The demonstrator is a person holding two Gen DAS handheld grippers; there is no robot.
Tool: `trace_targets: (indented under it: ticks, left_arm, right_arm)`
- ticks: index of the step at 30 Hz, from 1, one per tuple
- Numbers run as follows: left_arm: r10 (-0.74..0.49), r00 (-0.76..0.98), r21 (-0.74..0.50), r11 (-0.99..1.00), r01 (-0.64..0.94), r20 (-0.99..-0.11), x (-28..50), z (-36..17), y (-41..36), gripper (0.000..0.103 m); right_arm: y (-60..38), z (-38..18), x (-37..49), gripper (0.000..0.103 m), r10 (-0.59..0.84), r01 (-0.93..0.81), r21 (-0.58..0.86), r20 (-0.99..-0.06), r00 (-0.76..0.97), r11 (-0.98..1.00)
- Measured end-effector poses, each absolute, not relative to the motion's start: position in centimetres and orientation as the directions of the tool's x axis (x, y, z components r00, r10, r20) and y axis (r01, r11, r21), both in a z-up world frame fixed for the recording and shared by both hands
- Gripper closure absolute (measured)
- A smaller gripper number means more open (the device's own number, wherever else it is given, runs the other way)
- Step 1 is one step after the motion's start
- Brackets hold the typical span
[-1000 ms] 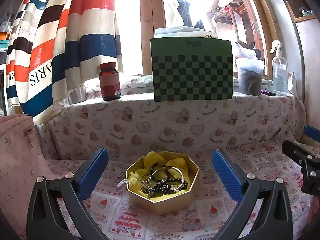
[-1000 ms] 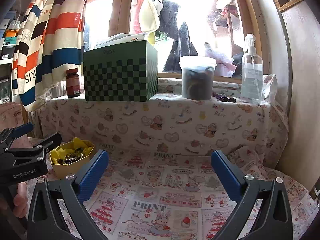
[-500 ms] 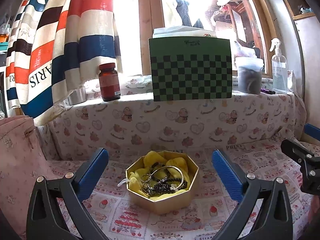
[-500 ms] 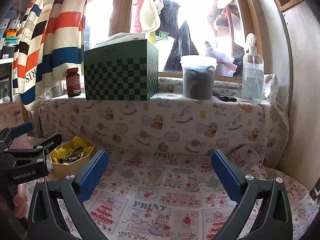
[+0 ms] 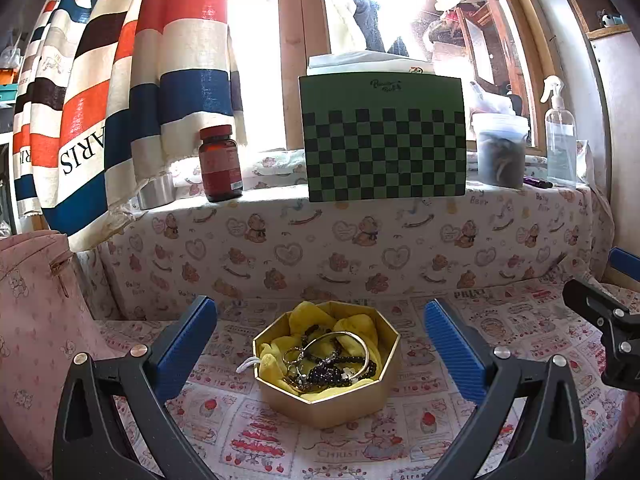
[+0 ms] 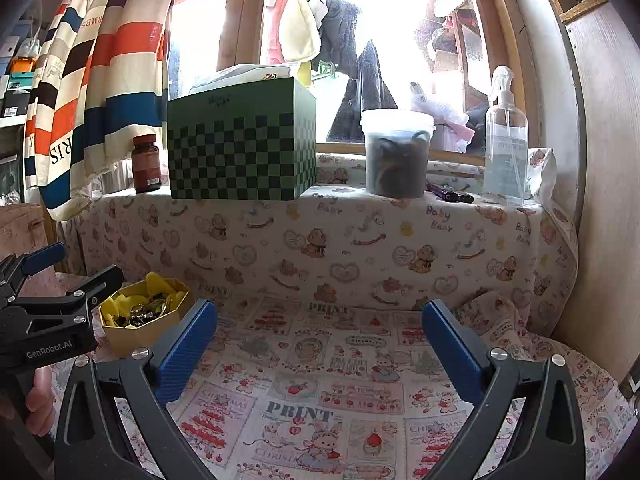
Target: Organize jewelry
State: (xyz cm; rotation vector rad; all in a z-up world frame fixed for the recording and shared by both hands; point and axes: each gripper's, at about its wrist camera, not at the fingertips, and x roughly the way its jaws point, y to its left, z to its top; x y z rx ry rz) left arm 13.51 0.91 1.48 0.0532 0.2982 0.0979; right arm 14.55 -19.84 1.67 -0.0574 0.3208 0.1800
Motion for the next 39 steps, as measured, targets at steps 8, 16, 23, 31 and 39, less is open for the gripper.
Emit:
trace_targets:
  ticks: [8,16,23,31,39]
  left_arm:
    - [0.104,0.951,0.067,0.994,-0.088,-0.291,13.49,1.47,0.9,0.0]
    - [0.103,0.951,0.068,0.994,-0.087,-0.291,13.5,1.41,0.88,0.0]
    - [0.105,0.952,0.069,0.994,-0.089,-0.288,13.5,1.4,0.91,0.0]
    - [0.106,0.952,0.069,0.994,-0.09,-0.288,13.5,1.38,0.85,0.0]
    - [0.099,0.952,0.072,0.994,-0.081,-0.288,13.52,1.33,0.71,0.0]
  right_arm:
    - [-19.81,1.52,14.62,0.0,0.167,-0.186,-0.027,-0.321,0.932,0.982]
    - [-19.78,1.49,14.62,0.0,0.167,-0.186,-0.028,-0.322,0.932,0.982]
    - [-19.78,1.55,14.64,0.0,0.167,-0.186,-0.028,-0.323,0.932,0.982]
    - [-19.77,1.49,14.67,0.0,0.168,-0.186,-0.028,-0.324,0.931,0.982]
    - [-19.77,1.5,14.68,0.0,0.168,-0.186,-0.027,-0.324,0.931,0.982]
